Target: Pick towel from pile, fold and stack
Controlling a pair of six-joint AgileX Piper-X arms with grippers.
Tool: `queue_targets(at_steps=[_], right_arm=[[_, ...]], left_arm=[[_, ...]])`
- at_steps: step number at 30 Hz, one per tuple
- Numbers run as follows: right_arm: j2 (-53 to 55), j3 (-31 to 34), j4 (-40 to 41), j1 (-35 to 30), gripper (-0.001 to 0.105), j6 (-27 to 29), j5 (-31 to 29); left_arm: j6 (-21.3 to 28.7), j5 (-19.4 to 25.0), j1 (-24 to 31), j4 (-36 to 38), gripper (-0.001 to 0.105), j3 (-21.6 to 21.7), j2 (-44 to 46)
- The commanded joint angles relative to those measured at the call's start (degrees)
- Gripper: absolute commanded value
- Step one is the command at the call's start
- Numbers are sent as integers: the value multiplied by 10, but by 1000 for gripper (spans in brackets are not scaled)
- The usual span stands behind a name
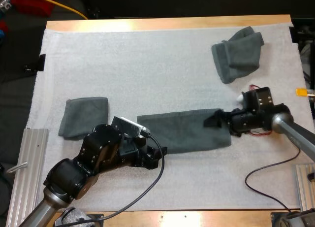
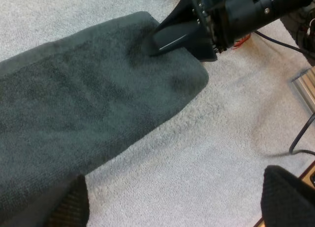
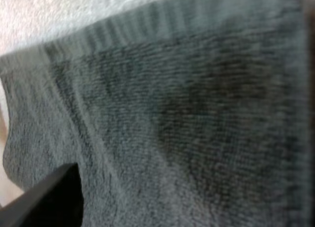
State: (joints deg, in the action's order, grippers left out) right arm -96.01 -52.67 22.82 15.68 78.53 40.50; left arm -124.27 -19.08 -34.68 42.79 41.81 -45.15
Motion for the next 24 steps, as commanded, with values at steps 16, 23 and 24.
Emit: queue_targets(at_steps=[16,23,24], right_arm=[[-5,13,81,34,2,-2,-153],[67,13,145,34,2,13,-292],[78,13,157,34,2,21,-314]], left_arm=[[-2,-38,-2,-2,70,4,5],[-2,-58,-2,-2,70,4,5],[-2,-64,-2,-2,70,4,5]])
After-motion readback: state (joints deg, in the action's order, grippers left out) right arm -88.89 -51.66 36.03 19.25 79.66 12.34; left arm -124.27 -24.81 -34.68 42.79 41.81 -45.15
